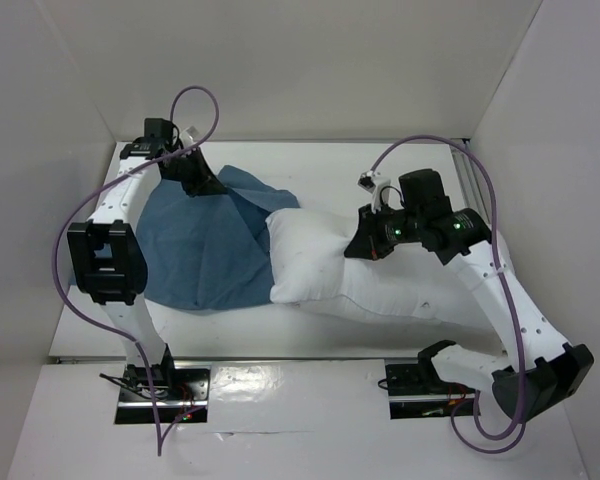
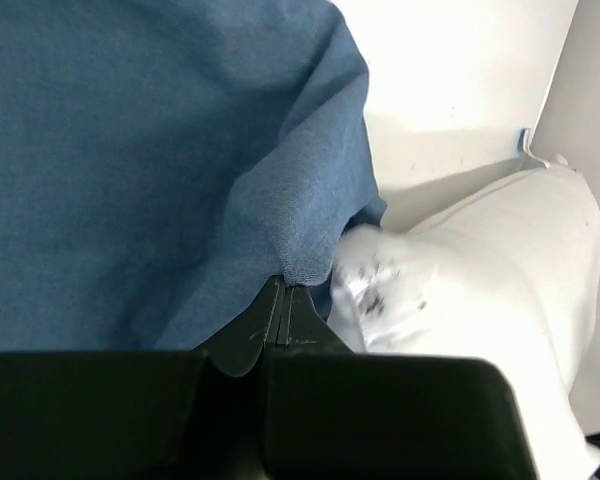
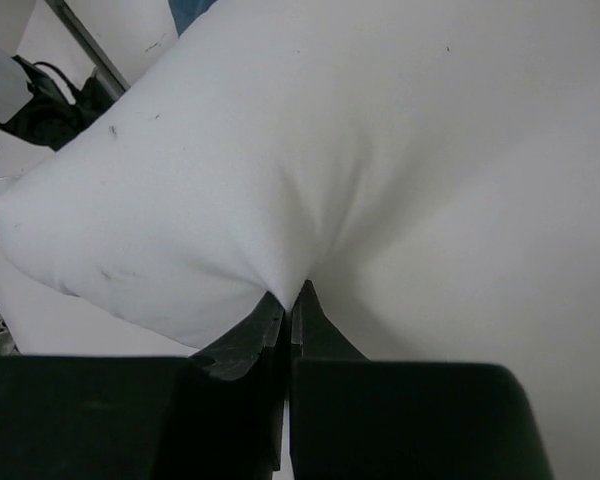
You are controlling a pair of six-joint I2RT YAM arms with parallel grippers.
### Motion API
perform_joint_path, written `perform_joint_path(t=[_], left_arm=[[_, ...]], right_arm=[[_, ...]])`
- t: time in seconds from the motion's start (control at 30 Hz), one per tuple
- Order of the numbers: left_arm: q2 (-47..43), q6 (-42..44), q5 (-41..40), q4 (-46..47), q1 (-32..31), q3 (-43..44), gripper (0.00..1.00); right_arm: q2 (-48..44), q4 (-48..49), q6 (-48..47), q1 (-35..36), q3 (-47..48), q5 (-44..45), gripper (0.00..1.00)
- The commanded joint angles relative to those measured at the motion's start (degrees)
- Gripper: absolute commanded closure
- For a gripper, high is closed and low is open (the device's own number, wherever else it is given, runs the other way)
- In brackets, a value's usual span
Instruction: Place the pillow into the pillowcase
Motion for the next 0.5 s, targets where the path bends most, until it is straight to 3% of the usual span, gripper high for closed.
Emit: perform_joint_path(t=[0.0, 0.2, 0.47], left_arm=[[-5.5, 2.5, 3.7, -0.4, -0.1, -1.8, 1.00], [-10.9, 2.5, 5.3, 0.2, -0.1, -6.5, 1.00], [-13.3, 2.5, 6.4, 0.7, -2.4, -8.5, 1.00]], right_arm=[[-0.3, 5.9, 1.9, 0.0, 3.3, 1.9, 1.00], [6.2, 8.5, 1.1, 4.3, 8.8, 1.1, 1.00], [5.6, 5.2, 1.3, 9.8, 7.3, 6.4, 1.00]])
